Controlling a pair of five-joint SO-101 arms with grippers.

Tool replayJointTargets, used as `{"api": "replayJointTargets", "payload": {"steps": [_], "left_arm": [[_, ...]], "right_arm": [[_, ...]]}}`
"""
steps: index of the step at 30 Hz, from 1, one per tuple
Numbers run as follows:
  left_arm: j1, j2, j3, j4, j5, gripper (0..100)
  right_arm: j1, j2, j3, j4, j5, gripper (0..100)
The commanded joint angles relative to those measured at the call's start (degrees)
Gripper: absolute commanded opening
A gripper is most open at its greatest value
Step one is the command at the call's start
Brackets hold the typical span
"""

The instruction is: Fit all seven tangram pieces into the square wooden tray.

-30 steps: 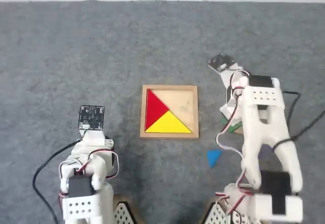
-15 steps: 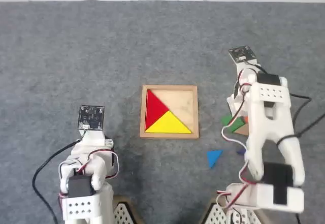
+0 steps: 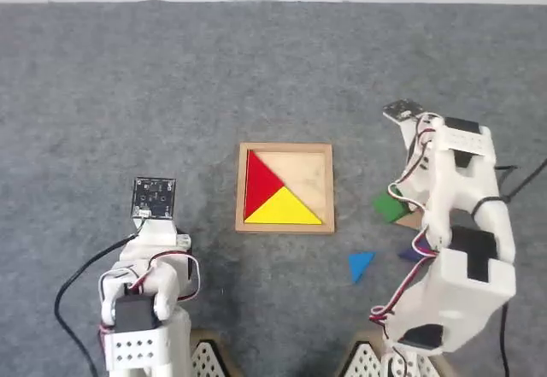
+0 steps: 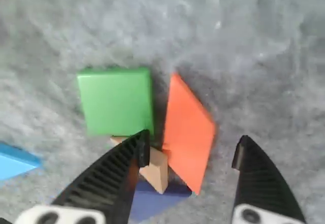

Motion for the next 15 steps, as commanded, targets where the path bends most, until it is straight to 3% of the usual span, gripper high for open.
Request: {"api": "replayJointTargets", "payload": {"steps": [1, 6, 15], "left_arm": [[-0.3, -1.1, -0.7, 0.2, 1.0, 2], [-0.3, -1.1, -0.7, 0.2, 1.0, 2], [-0.3, -1.1, -0.7, 0.2, 1.0, 2]], "right_arm": [[1.1, 1.1, -3.6, -0.7, 1.9, 28.1], [1.1, 5.3, -3.7, -2.9, 1.5, 27.5], [0.6, 3.1, -3.9, -6.0, -5.5, 11.8]]}}
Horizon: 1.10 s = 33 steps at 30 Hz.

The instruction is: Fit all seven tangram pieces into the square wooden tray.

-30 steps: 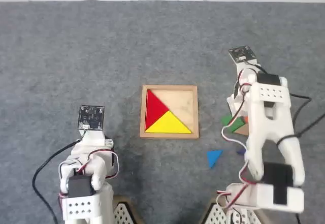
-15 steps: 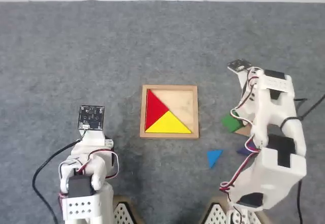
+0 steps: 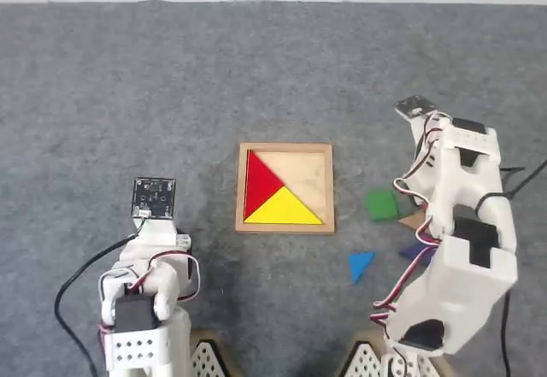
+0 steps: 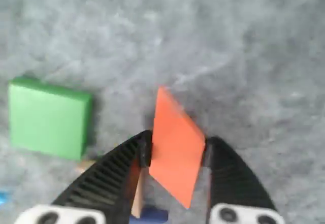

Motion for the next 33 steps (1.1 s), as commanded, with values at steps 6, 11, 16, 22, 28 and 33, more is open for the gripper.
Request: {"api": "replayJointTargets", "payload": {"steps": [6, 11, 16, 22, 28, 33], "left_arm": [[-0.3, -1.1, -0.7, 0.2, 1.0, 2], [-0.3, -1.1, -0.7, 0.2, 1.0, 2], [-0.3, -1.1, -0.7, 0.2, 1.0, 2], [-0.3, -1.1, -0.7, 0.2, 1.0, 2], [-0.3, -1.1, -0.7, 0.2, 1.0, 2], [-0.3, -1.1, -0.7, 0.2, 1.0, 2]], "right_arm": [[-5.8, -14.0, -0.5, 2.7, -6.2, 11.4], [-14.0, -22.0, -0.5, 7.8, -9.2, 11.4], [-21.7, -25.7, -0.5, 9.0, -11.5, 11.5], [-29.7, -25.6, -0.6, 8.3, -14.5, 11.4], [-36.2, -24.0, -3.7, 7.2, -17.1, 11.1], [-37.1, -14.6, -13.1, 8.0, -20.0, 11.1]]}}
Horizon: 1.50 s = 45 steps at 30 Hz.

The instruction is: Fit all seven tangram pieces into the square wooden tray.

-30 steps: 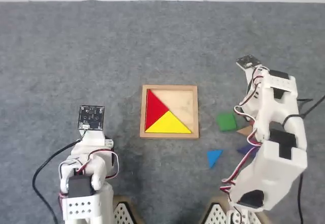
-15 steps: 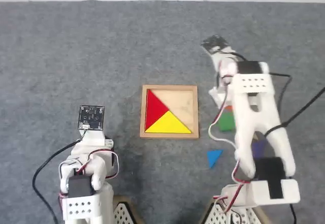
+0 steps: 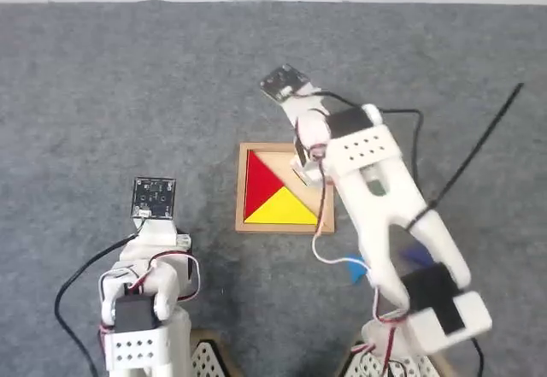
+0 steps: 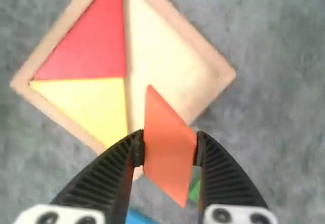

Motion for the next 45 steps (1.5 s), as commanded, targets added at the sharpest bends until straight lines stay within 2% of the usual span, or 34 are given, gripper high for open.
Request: {"api": "replayJointTargets", "payload": {"steps": [1, 6, 12, 20, 22, 25, 34, 45], "left_arm": [[-0.3, -1.1, -0.7, 0.2, 1.0, 2], [-0.3, -1.1, -0.7, 0.2, 1.0, 2], [-0.3, -1.1, -0.7, 0.2, 1.0, 2], [-0.3, -1.1, -0.7, 0.2, 1.0, 2], [-0.3, -1.1, -0.7, 0.2, 1.0, 2], [-0.3, -1.1, -0.7, 0.2, 1.0, 2], [-0.3, -1.1, -0.7, 0.2, 1.0, 2], [-0.3, -1.1, -0.7, 0.2, 1.0, 2]], "right_arm": [[-0.5, 5.2, -9.5, 0.0, -3.6, 11.1], [-0.4, 16.5, -20.0, 2.5, -14.4, 11.1], [-0.5, 24.7, -28.0, 7.5, -15.4, 11.1], [-3.9, 25.9, -28.4, 7.2, -15.3, 11.2], [-4.7, 25.8, -28.4, 6.6, -14.0, 11.2], [-5.1, 25.8, -28.4, 6.4, -7.6, 11.2], [-5.9, 26.0, -28.4, 3.6, 1.6, 11.1], [-7.4, 36.3, -38.9, 4.4, 3.2, 11.2]]}}
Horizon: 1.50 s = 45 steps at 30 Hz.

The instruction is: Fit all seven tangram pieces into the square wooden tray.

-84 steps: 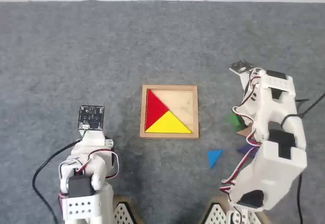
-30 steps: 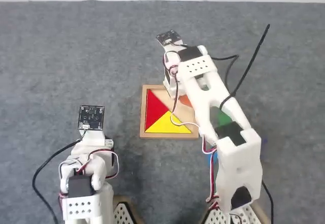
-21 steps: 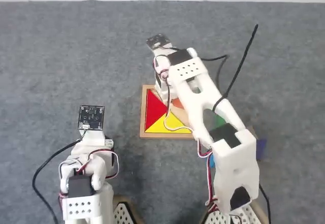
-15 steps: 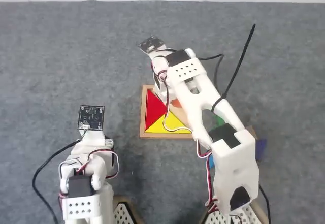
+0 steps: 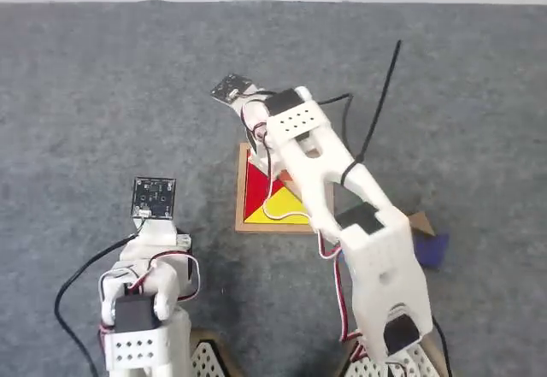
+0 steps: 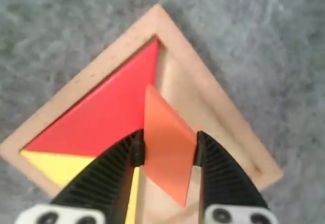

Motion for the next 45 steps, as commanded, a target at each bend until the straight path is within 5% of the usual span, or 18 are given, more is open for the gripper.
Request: {"api": "replayJointTargets", "payload": {"steps": [1, 11, 19, 31, 45], "left_arm": [[-0.3, -1.1, -0.7, 0.2, 1.0, 2], [-0.3, -1.1, -0.7, 0.2, 1.0, 2], [-0.3, -1.1, -0.7, 0.2, 1.0, 2], [-0.3, -1.1, -0.7, 0.2, 1.0, 2], [-0.3, -1.1, -0.7, 0.2, 1.0, 2]], "right_arm": [[-0.5, 0.8, -7.7, 0.5, 0.9, 11.2], [-1.0, 3.7, -12.1, 3.7, 2.5, 12.3], [-2.1, 3.2, -12.5, 6.9, 5.5, 33.6], [7.3, -11.5, -16.3, 11.0, -0.7, 24.1], [7.5, -28.0, 26.5, -18.2, -3.2, 14.7]]}}
